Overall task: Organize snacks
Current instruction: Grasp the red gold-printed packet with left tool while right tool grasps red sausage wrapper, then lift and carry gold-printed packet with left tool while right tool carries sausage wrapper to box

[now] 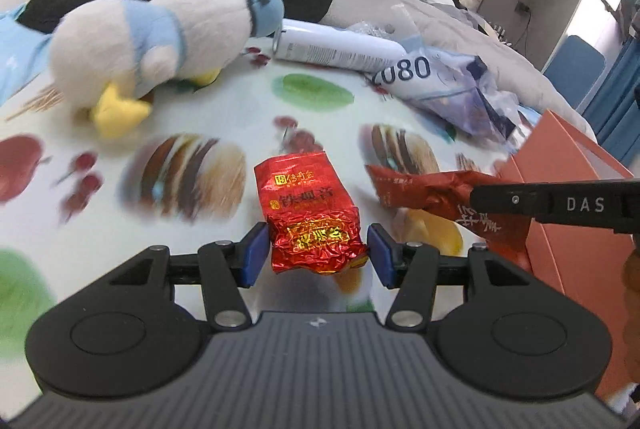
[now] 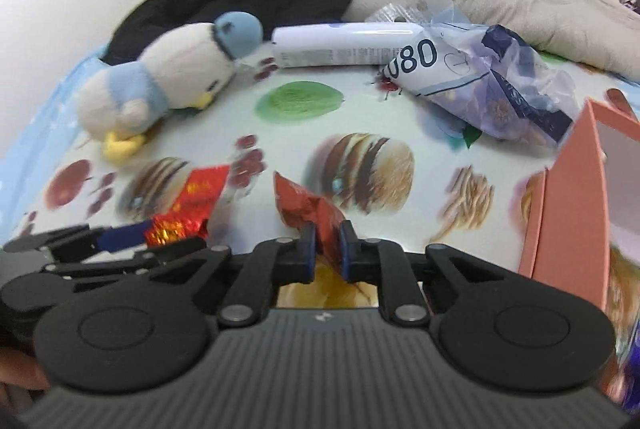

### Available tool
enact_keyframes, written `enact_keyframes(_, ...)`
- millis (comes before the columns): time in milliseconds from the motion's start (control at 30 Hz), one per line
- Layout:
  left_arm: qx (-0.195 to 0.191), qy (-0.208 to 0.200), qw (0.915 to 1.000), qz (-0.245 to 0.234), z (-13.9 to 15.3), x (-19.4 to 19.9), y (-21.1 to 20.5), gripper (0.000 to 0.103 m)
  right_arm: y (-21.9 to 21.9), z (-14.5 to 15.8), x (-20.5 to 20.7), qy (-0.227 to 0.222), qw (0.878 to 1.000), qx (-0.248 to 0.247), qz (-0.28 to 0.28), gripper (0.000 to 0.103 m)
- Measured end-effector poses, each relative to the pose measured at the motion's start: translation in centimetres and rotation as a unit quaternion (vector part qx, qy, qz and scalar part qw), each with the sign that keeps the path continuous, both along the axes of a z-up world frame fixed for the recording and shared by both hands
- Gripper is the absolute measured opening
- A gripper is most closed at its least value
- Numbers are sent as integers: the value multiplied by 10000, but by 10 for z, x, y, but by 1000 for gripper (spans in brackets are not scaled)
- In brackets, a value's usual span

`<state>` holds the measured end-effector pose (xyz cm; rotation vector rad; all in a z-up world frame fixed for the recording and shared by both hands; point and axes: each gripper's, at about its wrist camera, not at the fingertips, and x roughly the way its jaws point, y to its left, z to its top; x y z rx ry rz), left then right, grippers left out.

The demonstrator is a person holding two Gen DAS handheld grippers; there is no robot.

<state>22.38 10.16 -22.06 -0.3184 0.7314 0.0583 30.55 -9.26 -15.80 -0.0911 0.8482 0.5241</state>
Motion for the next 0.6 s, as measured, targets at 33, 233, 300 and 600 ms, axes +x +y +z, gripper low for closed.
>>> enact_keyframes(33,-32,10,10000,25,1,-8,1,59,-1,1,-10,3,10000,65,-11,13)
enact_keyframes(233,-19,30,9999,155,5,-58,3,59,-4,2,-67,-141,9998,149,-21,13)
enact_keyframes(300,-17,32,9998,180,7,-72,2,59,-8,-2,-83,-64,9996,264,-63,13)
enact_keyframes(600,-409,330,9986,50,-3,-115,-7,60,-22,-13,-150,-73,9988,106,-483,13)
